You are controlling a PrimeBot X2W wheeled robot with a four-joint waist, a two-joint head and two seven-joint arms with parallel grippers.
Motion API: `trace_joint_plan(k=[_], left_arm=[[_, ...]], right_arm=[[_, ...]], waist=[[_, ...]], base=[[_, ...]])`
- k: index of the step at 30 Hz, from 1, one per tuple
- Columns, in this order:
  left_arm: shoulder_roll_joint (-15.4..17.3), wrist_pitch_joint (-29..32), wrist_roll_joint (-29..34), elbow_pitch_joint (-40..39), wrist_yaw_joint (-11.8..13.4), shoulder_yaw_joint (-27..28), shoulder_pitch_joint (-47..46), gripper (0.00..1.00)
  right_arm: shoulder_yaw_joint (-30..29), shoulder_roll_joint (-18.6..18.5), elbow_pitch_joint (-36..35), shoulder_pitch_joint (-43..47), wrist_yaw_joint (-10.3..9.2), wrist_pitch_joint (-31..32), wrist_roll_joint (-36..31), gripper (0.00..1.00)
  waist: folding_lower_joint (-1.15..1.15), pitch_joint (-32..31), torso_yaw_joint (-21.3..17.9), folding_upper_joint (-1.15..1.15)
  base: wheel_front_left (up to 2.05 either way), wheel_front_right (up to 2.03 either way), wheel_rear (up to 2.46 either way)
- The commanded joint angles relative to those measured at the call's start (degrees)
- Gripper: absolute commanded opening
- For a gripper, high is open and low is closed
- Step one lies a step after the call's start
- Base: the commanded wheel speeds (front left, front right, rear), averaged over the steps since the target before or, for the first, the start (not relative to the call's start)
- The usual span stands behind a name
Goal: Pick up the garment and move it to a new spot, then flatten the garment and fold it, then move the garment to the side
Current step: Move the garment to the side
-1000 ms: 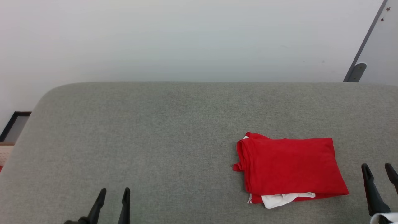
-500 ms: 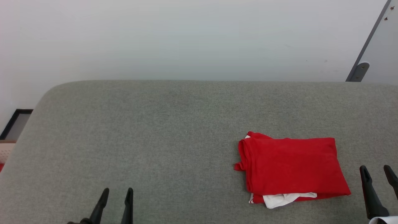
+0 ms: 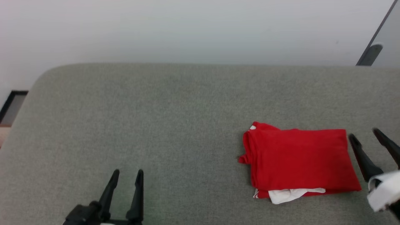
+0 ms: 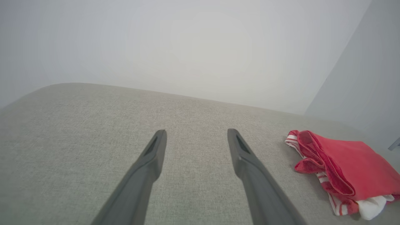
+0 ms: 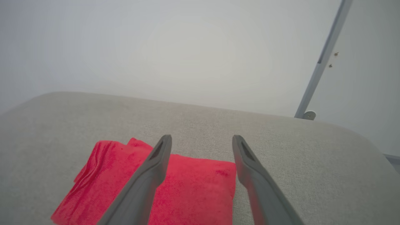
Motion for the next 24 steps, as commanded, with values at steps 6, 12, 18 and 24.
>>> trace_joint_plan(k=[6,12,18,24], left_arm=[[-0.4,0.0,-0.1,1.7,-0.2,-1.4,-4.8,1.00],[-0.6,0.0,-0.5,2.8,-0.2,-1.8,-7.5,1.00],[-0.7,0.0,-0.8,3.4,-0.2,-2.4,-10.0,1.00],[-0.4,0.0,-0.8,3.9,-0.2,-3.7,-13.4,1.00]], right_arm=[[7.4,-9.7,3.9,-10.4,-0.11,13.8,5.4,1.00],[12.2,-16.5,6.5,-13.6,-0.10,32.1,14.0,1.00],[11.5,-17.4,7.5,-14.7,-0.10,42.2,16.9,1.00],[12.8,-14.5,8.9,-15.9,-0.10,44.5,16.2,1.00]], waist=[[0.00,6.7,2.0,0.00],[0.00,9.5,2.4,0.00],[0.00,12.9,2.1,0.00],[0.00,16.0,2.0,0.00]], base=[[0.00,0.00,0.00],[0.00,0.00,0.00],[0.00,0.00,0.00],[0.00,0.00,0.00]])
